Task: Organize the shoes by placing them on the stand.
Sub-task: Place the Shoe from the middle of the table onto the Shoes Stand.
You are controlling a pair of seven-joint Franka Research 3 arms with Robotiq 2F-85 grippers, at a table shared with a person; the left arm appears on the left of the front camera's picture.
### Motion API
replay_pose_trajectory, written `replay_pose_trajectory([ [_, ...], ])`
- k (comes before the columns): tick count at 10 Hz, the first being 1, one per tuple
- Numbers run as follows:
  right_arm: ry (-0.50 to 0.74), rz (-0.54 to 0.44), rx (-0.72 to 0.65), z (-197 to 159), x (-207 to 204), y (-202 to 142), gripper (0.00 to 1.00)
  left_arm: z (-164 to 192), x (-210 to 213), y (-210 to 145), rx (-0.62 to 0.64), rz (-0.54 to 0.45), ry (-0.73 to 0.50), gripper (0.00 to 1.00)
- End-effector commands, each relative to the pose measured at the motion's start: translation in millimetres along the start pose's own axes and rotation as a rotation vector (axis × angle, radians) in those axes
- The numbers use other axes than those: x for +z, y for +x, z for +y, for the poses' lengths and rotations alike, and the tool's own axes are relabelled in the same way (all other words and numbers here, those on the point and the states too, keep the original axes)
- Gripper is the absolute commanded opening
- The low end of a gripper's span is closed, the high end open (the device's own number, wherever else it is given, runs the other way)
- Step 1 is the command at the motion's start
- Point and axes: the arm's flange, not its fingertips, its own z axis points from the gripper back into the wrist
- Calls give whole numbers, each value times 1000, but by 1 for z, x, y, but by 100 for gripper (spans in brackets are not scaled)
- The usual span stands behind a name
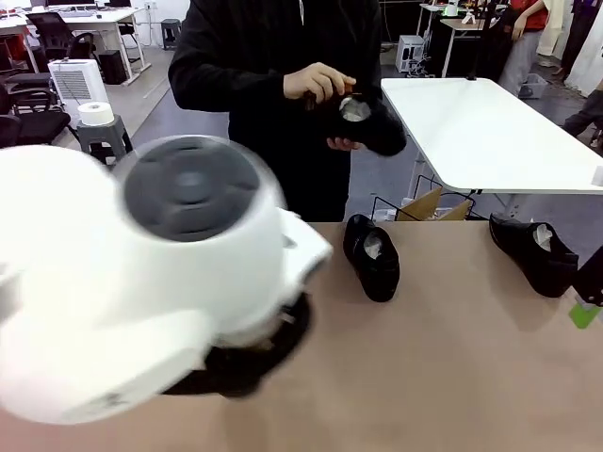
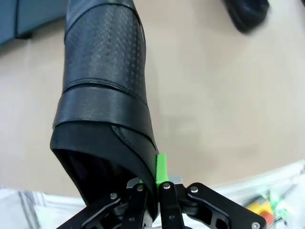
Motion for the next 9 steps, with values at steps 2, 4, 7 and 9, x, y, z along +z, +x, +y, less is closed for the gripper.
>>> replay_pose_trajectory([
  [2, 16, 1, -10, 2, 0, 0, 100, 67, -17, 51, -93, -198, 95, 0],
  [4, 16, 1, -10, 2, 0, 0, 100, 77, 4, 49, 30, -232, -31, 0],
  [7, 16, 1, -10, 2, 0, 0, 100, 78, -5, 70, -37, -208, 71, 0],
  [9, 16, 1, -10, 2, 0, 0, 100, 116, -12, 113, -67, -278, 278, 0],
])
